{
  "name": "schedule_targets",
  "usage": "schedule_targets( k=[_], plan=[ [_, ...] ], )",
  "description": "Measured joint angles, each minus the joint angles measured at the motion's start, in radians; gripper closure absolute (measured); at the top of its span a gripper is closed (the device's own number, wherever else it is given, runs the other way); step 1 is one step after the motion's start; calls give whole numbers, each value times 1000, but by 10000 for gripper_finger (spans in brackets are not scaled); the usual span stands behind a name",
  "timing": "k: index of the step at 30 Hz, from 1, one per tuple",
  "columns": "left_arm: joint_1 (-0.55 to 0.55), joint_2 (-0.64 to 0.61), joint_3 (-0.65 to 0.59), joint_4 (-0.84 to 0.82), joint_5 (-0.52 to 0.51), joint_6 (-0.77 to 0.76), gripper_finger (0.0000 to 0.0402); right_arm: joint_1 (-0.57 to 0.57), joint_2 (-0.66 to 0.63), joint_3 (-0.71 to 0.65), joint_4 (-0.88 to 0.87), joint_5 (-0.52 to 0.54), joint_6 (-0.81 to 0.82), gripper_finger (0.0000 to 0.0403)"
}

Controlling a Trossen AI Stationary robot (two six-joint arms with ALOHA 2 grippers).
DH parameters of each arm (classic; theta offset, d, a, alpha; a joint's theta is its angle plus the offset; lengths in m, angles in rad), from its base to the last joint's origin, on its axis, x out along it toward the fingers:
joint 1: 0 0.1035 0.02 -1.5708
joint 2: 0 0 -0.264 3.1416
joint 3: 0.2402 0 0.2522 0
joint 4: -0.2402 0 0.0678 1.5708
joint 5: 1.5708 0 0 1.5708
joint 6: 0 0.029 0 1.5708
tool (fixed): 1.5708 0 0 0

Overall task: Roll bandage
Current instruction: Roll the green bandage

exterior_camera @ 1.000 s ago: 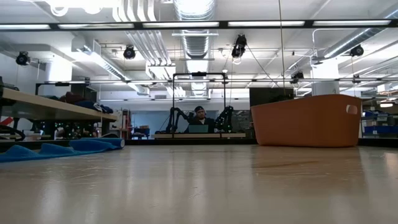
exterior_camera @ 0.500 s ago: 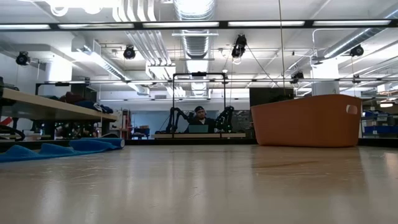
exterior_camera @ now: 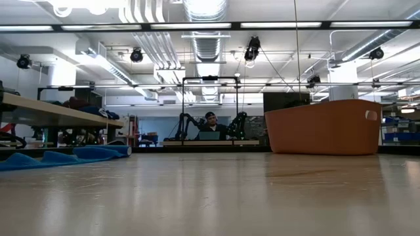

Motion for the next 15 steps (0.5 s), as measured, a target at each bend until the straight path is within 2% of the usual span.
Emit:
schedule_targets(
  k=[9,13,15],
  plan=[
    [0,-9,0,-158,0,27,400,-48,-6,13,-27,-6,80,126],
    [0,-10,-13,-186,0,23,400,-102,-5,12,-67,-89,134,125],
    [0,-10,-29,-191,0,14,400,-108,-6,13,-76,-166,131,126]
  ],
)
